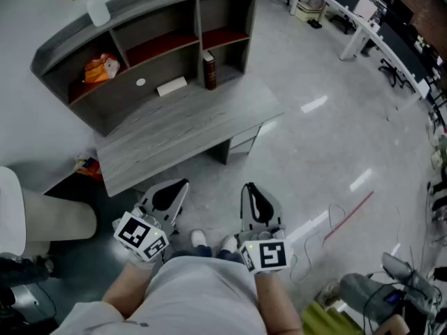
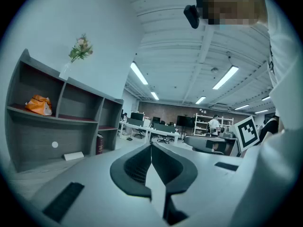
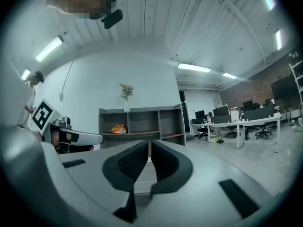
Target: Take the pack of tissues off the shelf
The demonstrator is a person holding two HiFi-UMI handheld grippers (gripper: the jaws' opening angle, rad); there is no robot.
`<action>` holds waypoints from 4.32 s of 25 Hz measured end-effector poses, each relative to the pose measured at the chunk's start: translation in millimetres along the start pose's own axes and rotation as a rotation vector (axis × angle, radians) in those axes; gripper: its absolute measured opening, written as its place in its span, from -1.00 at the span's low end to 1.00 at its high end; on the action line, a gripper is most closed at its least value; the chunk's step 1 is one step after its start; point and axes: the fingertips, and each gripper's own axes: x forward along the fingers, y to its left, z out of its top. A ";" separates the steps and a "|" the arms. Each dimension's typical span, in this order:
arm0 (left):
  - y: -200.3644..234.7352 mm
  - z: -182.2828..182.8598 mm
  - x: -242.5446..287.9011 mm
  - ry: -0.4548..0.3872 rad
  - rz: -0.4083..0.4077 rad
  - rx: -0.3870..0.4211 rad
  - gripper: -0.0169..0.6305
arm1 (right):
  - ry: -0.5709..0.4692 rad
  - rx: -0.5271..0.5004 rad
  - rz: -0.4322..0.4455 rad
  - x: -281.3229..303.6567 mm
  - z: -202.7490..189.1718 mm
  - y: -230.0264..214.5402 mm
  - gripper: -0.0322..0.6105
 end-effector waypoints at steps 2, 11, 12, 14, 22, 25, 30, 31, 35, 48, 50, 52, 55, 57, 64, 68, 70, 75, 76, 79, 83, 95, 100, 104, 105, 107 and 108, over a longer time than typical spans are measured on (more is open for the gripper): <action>7.1 0.1 -6.2 -0.003 -0.001 -0.005 -0.90 | 0.000 0.001 -0.001 5.3 0.1 7.7 -0.79; 50.5 -1.9 -31.9 -0.008 -0.032 -0.028 -0.90 | -0.019 0.022 -0.036 31.7 -0.5 40.8 -0.79; 55.2 -2.4 -33.3 -0.007 -0.038 -0.026 -0.90 | -0.028 0.045 -0.041 34.1 -1.9 42.5 -0.79; 65.6 -4.9 -34.6 -0.002 -0.039 -0.022 -0.90 | -0.033 0.067 -0.050 39.0 -5.5 45.0 -0.79; 101.7 -11.5 -22.1 0.009 -0.015 -0.019 -0.90 | -0.034 0.063 -0.064 79.1 -13.0 35.6 -0.79; 118.6 -11.5 -5.6 0.013 0.005 -0.013 -0.90 | -0.039 0.078 -0.048 106.5 -13.7 22.6 -0.79; 148.1 -6.5 32.9 0.007 0.062 -0.007 -0.90 | -0.047 0.072 0.019 158.7 -10.6 -0.1 -0.79; 152.9 -5.1 42.5 0.008 0.071 -0.006 -0.90 | -0.048 0.073 0.035 169.3 -9.9 -5.8 -0.79; 169.9 3.9 80.0 0.018 0.111 0.004 -0.90 | -0.046 0.076 0.095 209.0 -3.7 -30.2 -0.79; 216.5 35.0 190.9 -0.014 0.349 -0.005 -0.90 | -0.022 0.084 0.305 315.9 16.6 -118.2 -0.79; 222.4 38.9 201.3 -0.021 0.402 -0.005 -0.90 | -0.011 0.086 0.344 327.6 18.1 -127.1 -0.79; 228.0 42.5 208.3 -0.028 0.458 -0.003 -0.90 | 0.003 0.083 0.383 337.0 18.2 -134.2 -0.79; 237.6 47.0 211.2 -0.037 0.542 -0.009 -0.89 | 0.022 0.086 0.441 349.8 18.4 -139.6 -0.79; 245.7 48.5 207.8 -0.038 0.601 -0.007 -0.89 | 0.037 0.102 0.481 359.5 18.6 -138.0 -0.79; 283.3 51.9 177.8 -0.020 0.827 -0.011 -0.89 | 0.064 0.130 0.622 384.4 24.6 -101.6 -0.79; 306.9 57.7 156.5 -0.031 0.906 -0.012 -0.89 | 0.070 0.114 0.703 397.9 30.3 -67.4 -0.79; 321.9 59.9 145.6 -0.037 0.941 -0.015 -0.89 | 0.070 0.099 0.739 405.9 32.5 -50.8 -0.79; 365.8 67.3 112.6 -0.051 1.029 -0.018 -0.89 | 0.077 0.072 0.813 424.0 34.6 -8.8 -0.79; 375.0 68.4 106.1 -0.052 1.047 -0.017 -0.89 | 0.077 0.069 0.825 427.9 35.1 -0.8 -0.79; 403.2 71.0 86.6 -0.056 1.106 -0.016 -0.88 | 0.067 0.075 0.847 441.6 39.7 20.6 -0.79; 439.1 71.8 64.2 -0.060 1.169 -0.017 -0.82 | 0.070 0.070 0.876 457.9 36.9 39.8 -0.79; 527.5 72.6 38.4 -0.032 1.277 0.010 -0.61 | 0.099 0.033 0.883 497.1 21.5 59.3 -0.79; 550.2 68.4 34.8 -0.004 1.312 0.011 -0.60 | 0.113 0.041 0.869 510.6 17.8 58.8 -0.79; 561.3 62.9 30.5 0.005 1.333 -0.006 -0.63 | 0.117 0.041 0.866 516.0 14.1 59.3 -0.79; 563.0 61.8 29.9 0.007 1.335 -0.007 -0.69 | 0.119 0.042 0.865 516.9 12.9 59.1 -0.79; 564.9 60.2 28.3 0.012 1.340 -0.006 -0.79 | 0.123 0.045 0.862 518.1 11.3 58.5 -0.79; 565.0 59.8 27.3 0.013 1.344 -0.006 -0.81 | 0.124 0.047 0.861 518.2 11.1 58.3 -0.79</action>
